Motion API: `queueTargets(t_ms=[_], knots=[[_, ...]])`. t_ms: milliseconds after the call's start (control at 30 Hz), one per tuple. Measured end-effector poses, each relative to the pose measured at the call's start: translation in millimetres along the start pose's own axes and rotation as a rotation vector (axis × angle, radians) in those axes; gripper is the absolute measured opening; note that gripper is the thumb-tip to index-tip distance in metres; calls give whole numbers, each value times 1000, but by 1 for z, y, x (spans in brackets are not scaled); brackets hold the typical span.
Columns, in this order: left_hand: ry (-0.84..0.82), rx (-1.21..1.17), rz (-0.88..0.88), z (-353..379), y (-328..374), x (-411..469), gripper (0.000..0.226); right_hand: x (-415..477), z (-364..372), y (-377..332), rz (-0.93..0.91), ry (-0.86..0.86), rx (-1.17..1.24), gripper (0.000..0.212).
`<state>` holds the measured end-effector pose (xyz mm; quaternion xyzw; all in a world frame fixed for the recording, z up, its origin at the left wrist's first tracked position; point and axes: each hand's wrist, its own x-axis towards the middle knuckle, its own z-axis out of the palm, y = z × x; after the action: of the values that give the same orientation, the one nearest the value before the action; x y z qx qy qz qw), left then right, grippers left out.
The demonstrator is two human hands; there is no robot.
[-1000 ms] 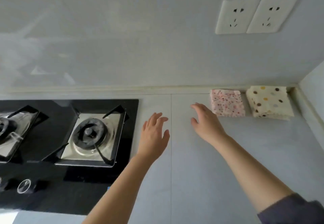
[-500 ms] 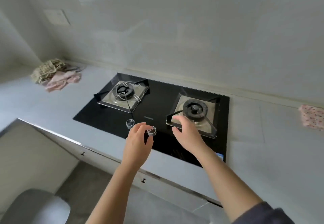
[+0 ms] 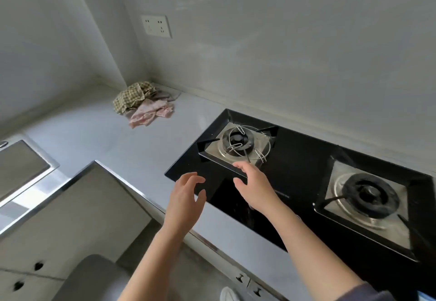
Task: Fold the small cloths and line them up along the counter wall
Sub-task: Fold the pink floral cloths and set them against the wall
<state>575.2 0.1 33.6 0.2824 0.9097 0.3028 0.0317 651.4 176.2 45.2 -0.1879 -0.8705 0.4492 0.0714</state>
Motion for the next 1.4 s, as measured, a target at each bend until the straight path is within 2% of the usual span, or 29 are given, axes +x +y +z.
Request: queueTargets(t_ms=[267,500,633,767,933,1000,1100,1200,1300,1400], knots=[[16,94,-103,-49,-86,105,27,141,53,-56,-56,-136,-29,39],[-48,194,-80,-75,-167,202,26,238,105,-77,-10,-232,-120,39],[-103,248,12,-78,-222,286,21,298,144,-79,69,-219,-150,37],[-50,289,49,-75,-282,377,23,372,199,-81,118,-162,-218,37],[-5,334,135,-45,-349,449,27,458,265,-74,-3,-44,-385,49],[48,292,175,-34,-368,458,25,478,286,-61,-5,-20,-521,50],[130,170,276,-26,-386,461,17,487,307,-49,7,78,-707,64],[185,7,341,-24,-396,461,9,490,314,-40,-3,50,-780,73],[228,-140,395,-25,-401,459,5,487,312,-44,3,64,-790,62],[366,-283,475,-32,-400,452,5,486,313,-47,-7,81,-777,57]])
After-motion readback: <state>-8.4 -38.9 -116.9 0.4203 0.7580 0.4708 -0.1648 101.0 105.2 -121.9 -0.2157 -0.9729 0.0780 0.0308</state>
